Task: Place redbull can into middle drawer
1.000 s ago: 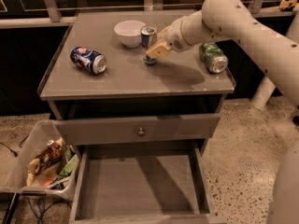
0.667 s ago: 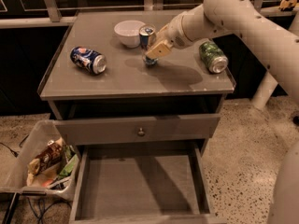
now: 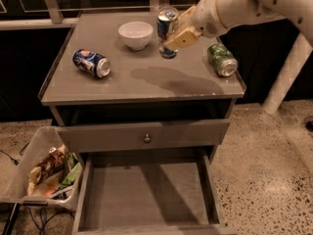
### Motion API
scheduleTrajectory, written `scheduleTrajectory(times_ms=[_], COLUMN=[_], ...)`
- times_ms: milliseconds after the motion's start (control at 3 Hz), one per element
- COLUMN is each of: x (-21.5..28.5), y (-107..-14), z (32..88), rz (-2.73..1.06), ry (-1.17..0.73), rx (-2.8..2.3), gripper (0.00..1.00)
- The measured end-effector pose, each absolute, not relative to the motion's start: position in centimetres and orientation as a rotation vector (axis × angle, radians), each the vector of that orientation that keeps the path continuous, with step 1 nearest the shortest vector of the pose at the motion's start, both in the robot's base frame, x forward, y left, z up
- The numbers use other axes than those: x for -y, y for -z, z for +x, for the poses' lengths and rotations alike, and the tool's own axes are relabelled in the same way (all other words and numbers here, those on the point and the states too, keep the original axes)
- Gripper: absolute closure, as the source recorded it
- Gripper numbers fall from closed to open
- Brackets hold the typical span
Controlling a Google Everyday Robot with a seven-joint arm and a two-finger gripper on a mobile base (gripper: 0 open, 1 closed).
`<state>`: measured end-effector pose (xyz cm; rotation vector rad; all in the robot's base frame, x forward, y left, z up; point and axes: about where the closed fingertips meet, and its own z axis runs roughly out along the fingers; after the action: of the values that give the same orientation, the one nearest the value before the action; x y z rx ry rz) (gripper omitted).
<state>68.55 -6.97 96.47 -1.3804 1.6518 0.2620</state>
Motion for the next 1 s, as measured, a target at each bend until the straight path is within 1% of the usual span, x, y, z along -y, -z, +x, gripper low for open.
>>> scheduleTrajectory(times_ms=[333, 667, 1000], x=[9.0, 11.3, 13.7], y=[-99.4, -102.1, -101.6], z=[64.2, 58.5, 53.2], rz=[-1.389, -1.357, -1.298], ry=[-0.243, -0.205, -0.176], rx=[-1.636, -1.643, -1.709], gripper=[1.00, 1.00, 1.00])
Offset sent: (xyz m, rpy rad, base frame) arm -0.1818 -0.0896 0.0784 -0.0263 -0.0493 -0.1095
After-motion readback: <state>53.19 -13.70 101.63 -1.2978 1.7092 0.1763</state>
